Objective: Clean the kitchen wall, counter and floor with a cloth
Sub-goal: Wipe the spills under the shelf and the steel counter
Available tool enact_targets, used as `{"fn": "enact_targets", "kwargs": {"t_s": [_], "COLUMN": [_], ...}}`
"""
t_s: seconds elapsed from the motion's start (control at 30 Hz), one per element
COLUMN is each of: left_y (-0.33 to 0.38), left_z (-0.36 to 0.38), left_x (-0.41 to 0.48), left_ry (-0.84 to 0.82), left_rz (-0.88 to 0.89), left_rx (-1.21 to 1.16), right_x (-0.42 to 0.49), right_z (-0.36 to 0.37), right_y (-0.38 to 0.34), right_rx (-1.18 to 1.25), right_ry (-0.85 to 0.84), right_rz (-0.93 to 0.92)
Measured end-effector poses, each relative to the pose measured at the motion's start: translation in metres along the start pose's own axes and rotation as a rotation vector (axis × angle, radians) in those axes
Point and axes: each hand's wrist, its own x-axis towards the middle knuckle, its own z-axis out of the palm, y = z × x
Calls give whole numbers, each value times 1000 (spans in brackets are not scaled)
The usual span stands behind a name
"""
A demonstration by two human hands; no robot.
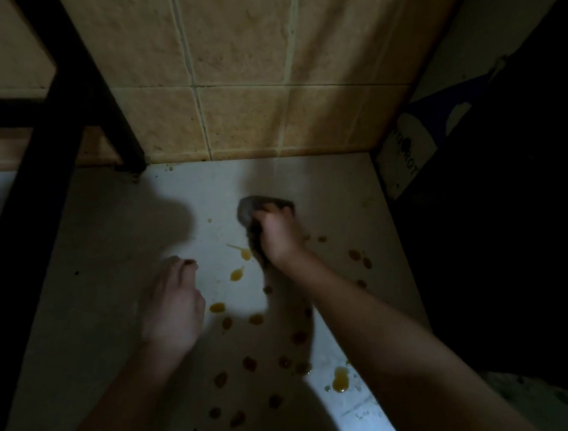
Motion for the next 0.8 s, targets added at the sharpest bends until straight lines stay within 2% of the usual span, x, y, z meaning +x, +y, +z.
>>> {"fn": "enact_targets", "kwargs": {"t_s": [0.1,0.2,0.27,0.43,0.63,0.8], "left_y": [-1,0,-1,-8,1,4], "left_z": [0,-4,-8,-7,-3,-3], "left_x": [-5,-9,-11,-14,-21,-26], "left_ry": [-9,31,68,101,37,11], "left_rz": [-7,17,55,121,111,263], "left_rx": [7,23,17,42,7,112], "right_x": [-8,-8,-9,-12,-7,-24], "right_z": [8,10,9,-11,-48,-67], "right_y": [-22,-15,-4,39,112,144], "right_rx": [-89,-199,-136,-125,-125,-17], "right_ry": [-93,-79,-46,41,116,153], "right_rz": [-125,-250,-252,-87,254,373]}}
